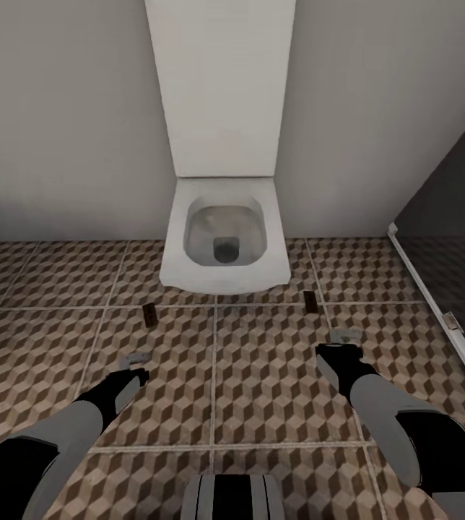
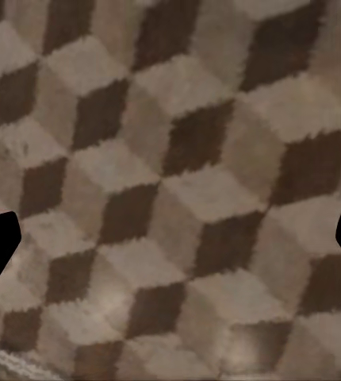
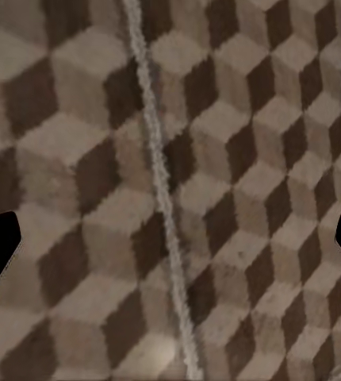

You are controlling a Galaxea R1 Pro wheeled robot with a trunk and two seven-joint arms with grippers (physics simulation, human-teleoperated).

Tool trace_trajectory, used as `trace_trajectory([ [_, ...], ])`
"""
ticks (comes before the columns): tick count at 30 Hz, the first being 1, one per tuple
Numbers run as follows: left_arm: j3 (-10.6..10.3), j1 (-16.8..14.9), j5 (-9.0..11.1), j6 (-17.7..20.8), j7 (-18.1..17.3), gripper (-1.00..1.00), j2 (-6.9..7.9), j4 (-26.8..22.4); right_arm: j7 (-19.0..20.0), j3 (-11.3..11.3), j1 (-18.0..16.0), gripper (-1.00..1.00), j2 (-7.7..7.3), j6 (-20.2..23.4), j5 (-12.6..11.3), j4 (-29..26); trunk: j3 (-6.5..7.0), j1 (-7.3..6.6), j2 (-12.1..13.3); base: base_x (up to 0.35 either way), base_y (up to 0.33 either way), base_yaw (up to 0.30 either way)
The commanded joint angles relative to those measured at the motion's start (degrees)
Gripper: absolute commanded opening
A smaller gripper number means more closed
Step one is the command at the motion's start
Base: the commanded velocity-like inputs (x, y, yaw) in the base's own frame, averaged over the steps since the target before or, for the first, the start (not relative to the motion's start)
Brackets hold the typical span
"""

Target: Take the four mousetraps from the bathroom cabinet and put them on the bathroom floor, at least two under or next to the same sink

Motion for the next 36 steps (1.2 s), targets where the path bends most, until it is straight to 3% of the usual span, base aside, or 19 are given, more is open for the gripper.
trace_trajectory([
  [1,-0.49,0.01,0.40,-0.58,0.32,1.00,-0.22,0.61,-0.14,0.13,0.03,1.00,0.00,0.34,0.03,-0.10,0.19,-0.03,0.00,0.000,0.000,0.000],
  [11,-0.49,0.09,0.40,-8.63,0.21,1.00,-2.09,7.17,-0.14,0.12,1.13,1.00,0.01,-1.80,0.06,0.08,2.41,-0.29,0.14,0.000,0.000,0.000],
  [17,-0.49,0.65,0.36,-10.01,0.19,1.00,-3.24,9.57,-0.14,0.17,3.34,1.00,-0.01,-5.89,0.11,0.67,3.74,-0.44,0.22,0.000,0.000,0.000],
  [25,-0.46,1.74,0.33,-10.43,0.13,1.00,-3.29,12.83,-0.14,0.20,7.49,1.00,-0.08,-9.57,0.41,2.92,5.51,-0.65,0.32,0.000,0.000,0.000],
  [30,-0.46,4.39,0.29,-10.58,-0.86,1.00,-3.27,13.80,-0.09,0.21,10.49,1.00,-0.14,-13.06,0.60,4.32,6.62,-0.78,0.39,0.000,0.000,0.000],
  [36,-0.48,8.72,0.23,-13.39,-4.52,1.00,-3.05,14.20,-0.07,0.21,14.89,1.00,-0.16,-18.62,1.29,5.64,7.95,-0.93,0.47,0.000,0.000,0.000],
])
